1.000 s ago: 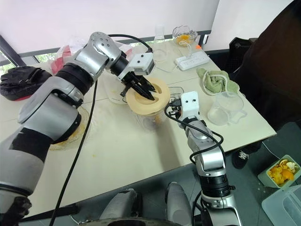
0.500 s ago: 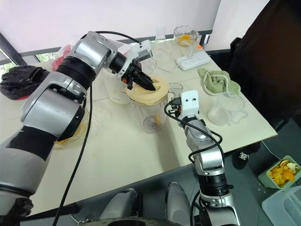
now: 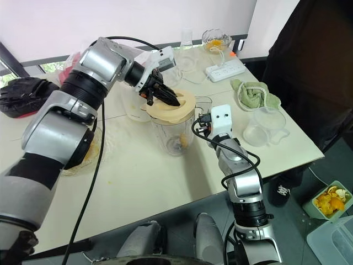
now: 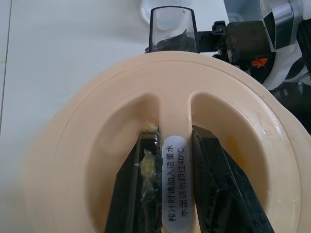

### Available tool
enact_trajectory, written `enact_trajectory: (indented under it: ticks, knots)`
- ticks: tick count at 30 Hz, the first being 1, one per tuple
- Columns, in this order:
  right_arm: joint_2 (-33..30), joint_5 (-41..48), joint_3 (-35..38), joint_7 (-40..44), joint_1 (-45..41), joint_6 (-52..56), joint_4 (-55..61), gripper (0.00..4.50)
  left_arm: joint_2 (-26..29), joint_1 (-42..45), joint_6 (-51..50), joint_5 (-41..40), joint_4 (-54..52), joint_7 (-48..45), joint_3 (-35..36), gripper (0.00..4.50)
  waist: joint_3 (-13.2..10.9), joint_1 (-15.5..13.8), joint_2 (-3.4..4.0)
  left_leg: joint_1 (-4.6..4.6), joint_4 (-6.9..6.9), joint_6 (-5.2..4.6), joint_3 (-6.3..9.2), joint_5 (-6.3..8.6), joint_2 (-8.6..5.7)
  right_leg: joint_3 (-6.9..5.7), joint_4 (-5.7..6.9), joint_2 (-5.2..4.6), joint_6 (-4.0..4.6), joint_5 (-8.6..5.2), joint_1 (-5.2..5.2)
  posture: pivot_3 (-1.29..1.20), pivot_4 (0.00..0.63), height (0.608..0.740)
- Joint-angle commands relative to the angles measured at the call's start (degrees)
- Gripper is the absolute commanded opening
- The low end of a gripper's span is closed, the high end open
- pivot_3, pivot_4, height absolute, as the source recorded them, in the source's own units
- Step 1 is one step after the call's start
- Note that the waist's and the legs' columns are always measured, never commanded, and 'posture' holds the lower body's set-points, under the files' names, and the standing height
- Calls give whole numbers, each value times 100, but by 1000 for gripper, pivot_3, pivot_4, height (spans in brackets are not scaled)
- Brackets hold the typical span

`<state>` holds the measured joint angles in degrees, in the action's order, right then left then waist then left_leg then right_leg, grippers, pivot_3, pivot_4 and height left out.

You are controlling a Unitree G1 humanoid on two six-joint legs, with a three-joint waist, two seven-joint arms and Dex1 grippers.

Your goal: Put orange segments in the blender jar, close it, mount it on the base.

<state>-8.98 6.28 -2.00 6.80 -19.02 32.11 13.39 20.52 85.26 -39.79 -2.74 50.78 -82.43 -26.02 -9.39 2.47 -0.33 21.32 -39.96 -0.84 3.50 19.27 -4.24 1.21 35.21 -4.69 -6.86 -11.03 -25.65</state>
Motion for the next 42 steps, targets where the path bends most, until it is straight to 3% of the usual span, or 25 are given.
enact_trajectory:
  ticks: [1, 3, 8, 16, 20, 23, 25, 29, 32, 34, 37, 42]
  knots:
    - [-61, -33, 91, 47, -94, -197, 157, 938, 392, -144, -109, 325, -179, 105, -4, 263, 0, 3, 0, 3, 0, 1, 0, 0, 0, 1, 1, 0, 0, 0, -4, 0, 150, 740]
    - [-75, -41, 91, 80, -101, -206, 141, 928, 444, -172, -158, 264, -369, 27, 34, 1317, 0, 4, 1, 4, 0, 2, -1, -1, 0, 2, 2, 0, 0, 0, -7, 0, 150, 740]
    - [-70, -57, 80, 122, -118, -241, 79, 928, 531, -333, -142, 351, -933, -235, 382, 3258, -6, -33, 7, 9, 5, 9, -3, -4, -3, 5, 5, 0, 0, 0, -15, 0, 150, 740]
    - [-46, -70, 4, 204, -142, -340, -80, 928, 739, -96, -593, -111, -1159, -226, 763, 3258, -6, -3, 6, 13, 1, 9, -3, -5, -3, 6, 8, -2, 0, 0, -20, 0, 150, 740]
    - [-51, -88, -35, 274, -184, -439, -238, 928, 524, 432, -617, -919, -809, 485, 2086, 3258, -11, -3, 0, 20, 0, 11, -3, -6, -2, 5, 11, -3, 0, 0, -29, 0, 150, 740]
    - [-30, -86, -53, 304, -199, -468, -298, 928, 353, 647, -487, -1791, -473, 1866, 3656, 3258, -10, 8, 0, 24, 1, 13, -4, -5, -2, 6, 10, -5, 0, 0, -38, 0, 150, 740]
    - [-28, -73, -54, 324, -206, -460, -305, 928, 361, 574, -515, -2090, -538, 2313, 4170, 3258, -3, 22, 12, 20, 3, 14, -9, -5, -2, 9, 10, -8, 0, 0, -44, 0, 150, 740]
    - [-58, -33, 46, 358, -237, -533, -271, 928, 848, -1027, -420, -2204, -2245, 1885, 3937, 3258, 27, 73, 63, 2, 16, 17, -17, -7, -3, 23, 29, -8, 1, 0, -42, 0, 150, 740]
    - [-62, 24, 216, 301, -396, -538, -166, 928, 1491, -2824, -534, -2406, -3898, 1299, 3588, 3258, 24, 111, 60, 19, 25, 30, -18, -14, -5, 29, 45, -8, 2, 1, -74, 0, 150, 740]
    - [-106, 101, 330, 335, -465, -493, -99, 928, 1751, -3585, -594, -2504, -4602, 1161, 3445, 3258, 17, 114, 48, 31, 28, 33, -18, -15, -7, 30, 45, -12, 2, 1, -87, 0, 150, 740]
    - [-184, 254, 543, 299, -929, -117, 107, 928, 2444, -5540, -484, -2442, -5808, 984, 3411, 3258, 9, 142, 55, 73, 10, 37, -19, -16, -17, 23, 36, -29, 4, 2, -113, 0, 150, 740]
    - [-443, 405, 831, 381, -1556, 143, 69, 928, 2581, -6943, -382, -2669, -6711, 1191, 3559, 3258, 7, -42, 52, 73, -2, 38, -5, -17, -24, 8, 18, -38, 4, 3, -100, 0, 150, 740]
